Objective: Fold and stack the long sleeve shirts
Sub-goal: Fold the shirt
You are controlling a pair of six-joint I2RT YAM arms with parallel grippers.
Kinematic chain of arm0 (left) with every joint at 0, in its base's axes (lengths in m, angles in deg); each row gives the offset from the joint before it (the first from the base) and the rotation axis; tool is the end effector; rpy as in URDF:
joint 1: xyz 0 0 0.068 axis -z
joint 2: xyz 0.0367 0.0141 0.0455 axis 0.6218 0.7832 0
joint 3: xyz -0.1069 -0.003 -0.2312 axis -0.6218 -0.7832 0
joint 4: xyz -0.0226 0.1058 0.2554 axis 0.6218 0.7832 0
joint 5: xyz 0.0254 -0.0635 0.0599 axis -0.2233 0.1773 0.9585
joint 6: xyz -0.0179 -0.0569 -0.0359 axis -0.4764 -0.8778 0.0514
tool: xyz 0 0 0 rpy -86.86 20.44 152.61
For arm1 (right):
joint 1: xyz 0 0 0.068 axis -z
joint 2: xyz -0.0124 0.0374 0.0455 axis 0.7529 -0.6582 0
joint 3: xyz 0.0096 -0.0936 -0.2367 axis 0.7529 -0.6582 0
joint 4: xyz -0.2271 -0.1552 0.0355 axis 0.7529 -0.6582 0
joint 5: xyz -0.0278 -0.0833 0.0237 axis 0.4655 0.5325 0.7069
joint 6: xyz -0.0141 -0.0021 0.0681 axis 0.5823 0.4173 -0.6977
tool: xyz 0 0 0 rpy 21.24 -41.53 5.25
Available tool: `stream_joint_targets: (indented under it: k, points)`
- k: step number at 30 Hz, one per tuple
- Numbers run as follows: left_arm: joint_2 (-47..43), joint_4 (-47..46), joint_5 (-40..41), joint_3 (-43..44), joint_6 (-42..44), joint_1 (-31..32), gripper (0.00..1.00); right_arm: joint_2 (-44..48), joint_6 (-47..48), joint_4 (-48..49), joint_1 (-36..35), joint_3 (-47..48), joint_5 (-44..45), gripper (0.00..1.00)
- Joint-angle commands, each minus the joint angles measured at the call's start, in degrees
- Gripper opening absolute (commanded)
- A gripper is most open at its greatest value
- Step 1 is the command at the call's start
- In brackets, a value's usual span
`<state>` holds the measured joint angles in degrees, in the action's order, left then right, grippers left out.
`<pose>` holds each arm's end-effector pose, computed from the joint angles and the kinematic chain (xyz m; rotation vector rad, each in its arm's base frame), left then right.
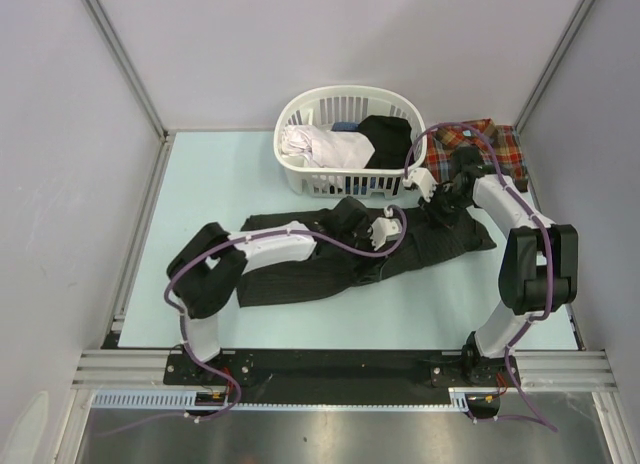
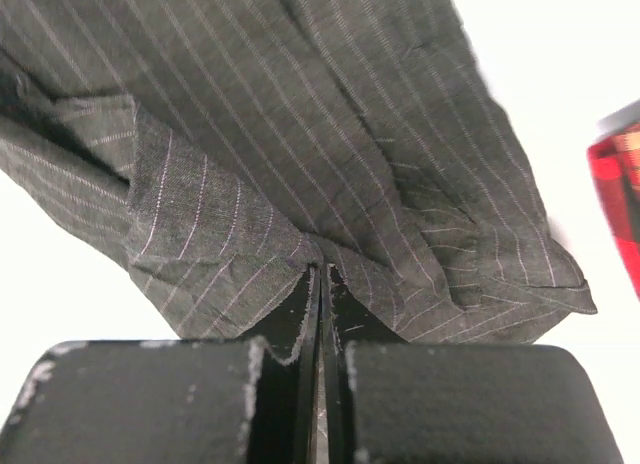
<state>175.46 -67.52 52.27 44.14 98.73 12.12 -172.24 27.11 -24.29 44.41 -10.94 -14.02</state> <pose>0.2432 -0.3368 0.1533 1.4841 1.9575 -0.8723 0.3507 0.0498 0.1864 -1.4698 2.2313 0.3056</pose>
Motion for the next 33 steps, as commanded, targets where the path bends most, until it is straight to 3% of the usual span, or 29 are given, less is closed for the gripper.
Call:
stream_joint_targets:
  k: [1, 2, 6, 9, 13, 14, 15, 18, 21, 24, 28, 30, 33]
  points:
    - [4.7, -4.52, -1.12, 4.2, -7.59, 0.06, 0.66, 0.81, -6.17, 6.27, -0.76, 0.8, -2.92, 0.0]
    - [5.42, -4.61, -1.21, 5.16, -8.05, 0.06, 0.64, 1.16, -6.88, 6.97, -0.93, 0.8, -3.36, 0.0]
    - [8.14, -4.43, -0.77, 6.57, -10.51, -0.73, 0.22, 3.44, -9.34, 9.35, -1.02, 0.44, -4.86, 0.0]
    - [9.02, -4.78, 0.28, 6.75, -12.44, -2.31, 0.02, 4.59, -10.31, 11.11, -1.11, 0.27, -5.21, 0.0]
    - [9.55, -5.49, 0.81, 6.66, -16.74, -6.17, 0.0, 4.51, -12.24, 13.65, -1.55, 0.71, -4.51, 0.05]
    - [9.64, -5.84, 0.81, 6.31, -17.53, -6.79, 0.0, 4.33, -13.64, 14.1, -1.81, 1.32, -4.16, 0.22]
    - [9.64, -6.1, 0.81, 6.22, -18.76, -7.84, 0.0, 4.24, -14.26, 14.1, -1.99, 1.85, -2.85, 0.32]
    - [10.34, -6.11, 1.51, 6.31, -19.3, -8.81, 0.0, 5.38, -16.64, 12.35, -0.94, 3.95, -2.31, 0.41]
    - [11.22, -5.93, 1.34, 6.57, -19.91, -9.34, 0.0, 11.08, -15.42, 9.01, 3.7, 1.08, -8.17, 0.53]
    - [11.66, -5.84, 1.08, 6.92, -20.27, -9.96, 0.0, 18.55, -7.98, 4.09, 9.14, -4.01, -14.6, 0.52]
    - [12.36, -5.4, 0.72, 7.54, -20.18, -10.31, 0.0, 27.77, 10.48, -8.21, 10.67, -11.3, -18.57, 0.36]
    - [12.98, -5.14, 0.46, 7.98, -20.44, -10.66, 0.0, 29.98, 16.46, -9.97, 9.62, -17.01, -18.48, 0.29]
    - [12.98, -5.05, -0.68, 8.33, -20.71, -11.37, 0.0, 31.66, 16.5, -6.06, 7.07, -22.56, -15.68, 0.27]
